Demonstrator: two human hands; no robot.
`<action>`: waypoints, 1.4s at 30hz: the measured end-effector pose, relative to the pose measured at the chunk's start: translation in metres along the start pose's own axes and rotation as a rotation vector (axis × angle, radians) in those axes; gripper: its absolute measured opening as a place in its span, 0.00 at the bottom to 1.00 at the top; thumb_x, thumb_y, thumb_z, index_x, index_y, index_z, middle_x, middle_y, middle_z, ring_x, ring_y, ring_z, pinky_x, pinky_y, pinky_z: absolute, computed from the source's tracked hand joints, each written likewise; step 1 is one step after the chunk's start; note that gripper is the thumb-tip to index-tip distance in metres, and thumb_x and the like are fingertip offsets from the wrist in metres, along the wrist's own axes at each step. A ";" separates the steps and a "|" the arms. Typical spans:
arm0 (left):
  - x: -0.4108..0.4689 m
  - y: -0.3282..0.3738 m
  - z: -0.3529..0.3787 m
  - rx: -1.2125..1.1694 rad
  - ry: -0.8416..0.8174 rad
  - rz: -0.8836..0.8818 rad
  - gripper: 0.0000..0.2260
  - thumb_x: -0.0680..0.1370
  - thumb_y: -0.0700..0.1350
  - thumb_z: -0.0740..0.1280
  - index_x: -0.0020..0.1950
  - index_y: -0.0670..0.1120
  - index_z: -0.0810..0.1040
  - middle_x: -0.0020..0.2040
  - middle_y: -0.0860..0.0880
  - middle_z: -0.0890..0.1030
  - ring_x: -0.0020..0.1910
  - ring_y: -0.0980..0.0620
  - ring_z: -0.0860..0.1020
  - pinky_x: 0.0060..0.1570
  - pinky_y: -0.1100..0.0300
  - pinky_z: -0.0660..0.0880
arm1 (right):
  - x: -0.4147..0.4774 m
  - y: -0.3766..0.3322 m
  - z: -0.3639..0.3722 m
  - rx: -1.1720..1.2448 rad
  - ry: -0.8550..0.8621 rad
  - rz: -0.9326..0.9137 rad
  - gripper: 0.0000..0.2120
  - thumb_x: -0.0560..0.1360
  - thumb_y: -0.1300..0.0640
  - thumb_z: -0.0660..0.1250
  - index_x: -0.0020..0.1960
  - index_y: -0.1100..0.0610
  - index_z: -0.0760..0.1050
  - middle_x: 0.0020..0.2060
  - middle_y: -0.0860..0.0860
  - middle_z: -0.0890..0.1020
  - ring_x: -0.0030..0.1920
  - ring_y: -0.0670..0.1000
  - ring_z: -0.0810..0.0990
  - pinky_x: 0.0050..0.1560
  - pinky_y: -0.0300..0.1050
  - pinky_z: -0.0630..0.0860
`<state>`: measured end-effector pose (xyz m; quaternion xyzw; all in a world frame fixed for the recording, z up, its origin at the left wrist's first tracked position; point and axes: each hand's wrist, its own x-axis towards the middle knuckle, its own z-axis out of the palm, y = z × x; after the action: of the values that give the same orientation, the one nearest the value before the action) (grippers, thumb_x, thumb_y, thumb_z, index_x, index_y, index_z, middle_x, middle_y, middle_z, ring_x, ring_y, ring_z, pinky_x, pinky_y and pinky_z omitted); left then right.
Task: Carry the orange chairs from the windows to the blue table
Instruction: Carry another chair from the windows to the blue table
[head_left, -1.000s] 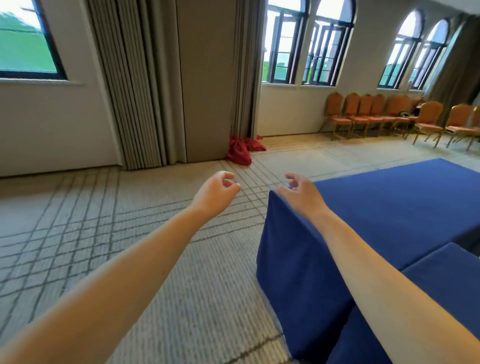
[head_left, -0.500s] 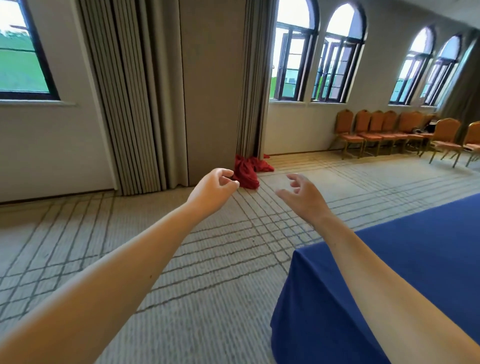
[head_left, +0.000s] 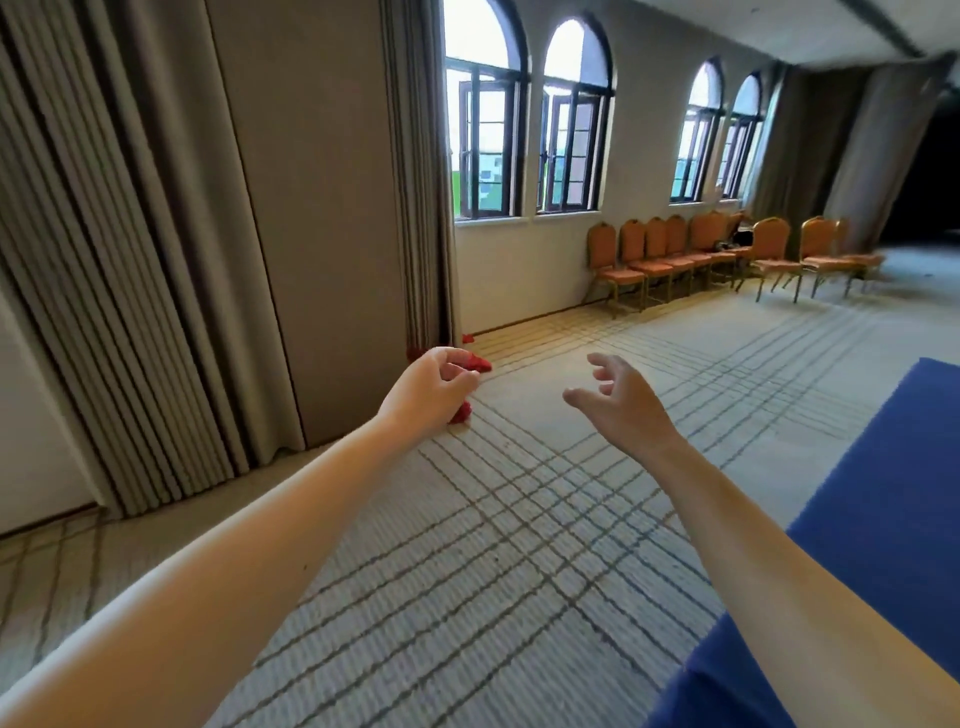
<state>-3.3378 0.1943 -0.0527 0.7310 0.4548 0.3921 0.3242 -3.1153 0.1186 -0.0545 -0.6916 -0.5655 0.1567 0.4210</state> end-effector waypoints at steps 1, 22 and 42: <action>0.020 -0.006 0.001 -0.008 -0.024 0.010 0.05 0.77 0.48 0.67 0.51 0.56 0.74 0.44 0.55 0.81 0.36 0.64 0.79 0.29 0.74 0.71 | 0.014 0.002 0.003 -0.004 0.016 0.016 0.30 0.75 0.49 0.70 0.74 0.53 0.65 0.68 0.54 0.71 0.66 0.53 0.72 0.64 0.51 0.71; 0.509 -0.043 0.211 -0.085 -0.254 0.112 0.15 0.77 0.51 0.67 0.63 0.50 0.74 0.52 0.52 0.80 0.50 0.52 0.78 0.45 0.60 0.74 | 0.446 0.181 -0.034 -0.050 0.267 0.210 0.31 0.75 0.47 0.70 0.74 0.52 0.64 0.68 0.53 0.70 0.66 0.53 0.70 0.60 0.50 0.71; 0.992 -0.047 0.470 -0.118 -0.451 0.252 0.16 0.77 0.52 0.67 0.64 0.51 0.74 0.51 0.54 0.79 0.50 0.54 0.77 0.50 0.57 0.75 | 0.876 0.360 -0.116 -0.197 0.457 0.322 0.33 0.75 0.49 0.70 0.75 0.54 0.63 0.71 0.54 0.68 0.70 0.54 0.68 0.67 0.55 0.70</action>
<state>-2.6726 1.0685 -0.0425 0.8304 0.2529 0.2825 0.4082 -2.5279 0.8706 -0.0310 -0.8272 -0.3517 0.0061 0.4382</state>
